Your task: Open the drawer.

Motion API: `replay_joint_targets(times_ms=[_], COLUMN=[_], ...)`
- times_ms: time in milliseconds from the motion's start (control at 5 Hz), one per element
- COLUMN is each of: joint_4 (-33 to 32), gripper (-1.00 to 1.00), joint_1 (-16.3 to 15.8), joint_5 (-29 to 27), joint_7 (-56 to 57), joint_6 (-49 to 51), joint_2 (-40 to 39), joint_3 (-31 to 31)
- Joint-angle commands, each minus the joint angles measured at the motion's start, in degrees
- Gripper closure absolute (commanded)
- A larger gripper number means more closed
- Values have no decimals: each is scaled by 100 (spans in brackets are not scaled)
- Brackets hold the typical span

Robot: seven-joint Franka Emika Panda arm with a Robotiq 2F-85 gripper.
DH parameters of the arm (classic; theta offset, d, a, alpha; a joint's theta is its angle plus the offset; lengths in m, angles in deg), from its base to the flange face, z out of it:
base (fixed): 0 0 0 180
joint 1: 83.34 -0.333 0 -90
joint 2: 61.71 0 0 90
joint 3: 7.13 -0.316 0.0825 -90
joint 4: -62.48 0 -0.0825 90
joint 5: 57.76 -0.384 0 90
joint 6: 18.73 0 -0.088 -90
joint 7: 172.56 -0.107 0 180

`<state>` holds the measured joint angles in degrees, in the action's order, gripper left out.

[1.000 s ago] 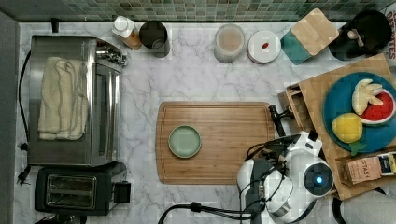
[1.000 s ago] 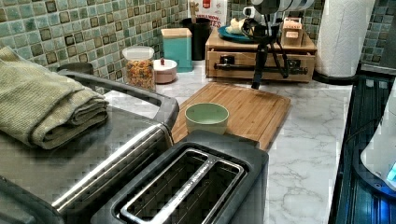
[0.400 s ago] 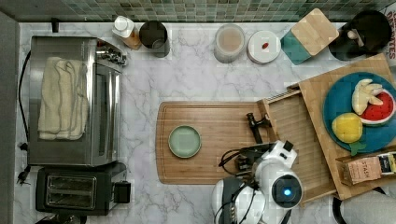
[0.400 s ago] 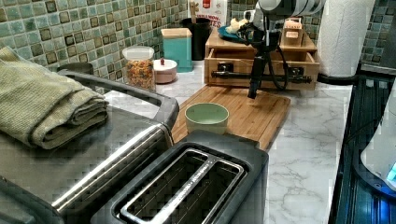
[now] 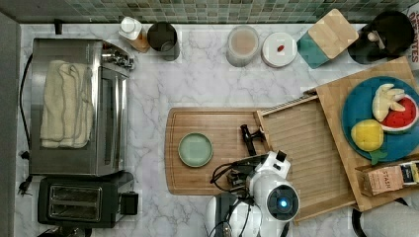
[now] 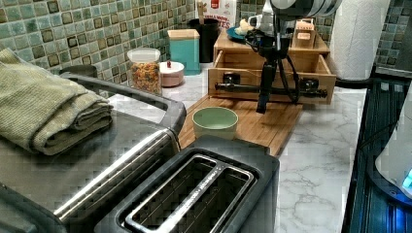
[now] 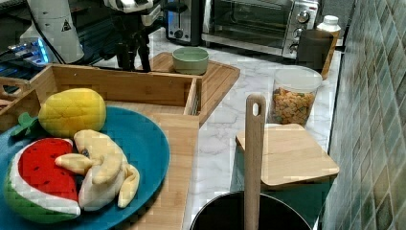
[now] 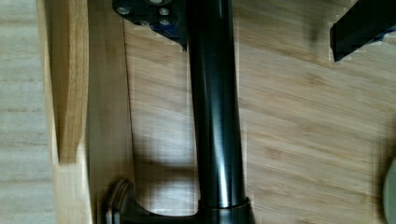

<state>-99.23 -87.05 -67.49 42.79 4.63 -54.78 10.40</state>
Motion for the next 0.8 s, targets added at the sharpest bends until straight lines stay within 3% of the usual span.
replay_joint_targets(times_ms=[200, 400, 800], joint_4=[-426, -230, -231], gripper=[-100, -100, -100], joint_1=[-832, -694, -703], joint_5=[-577, -419, -414], joint_7=[-691, -1022, -1023], joint_6=[1512, 2049, 2047], joint_2=[860, 1180, 1180], joint_3=[-848, -955, -945])
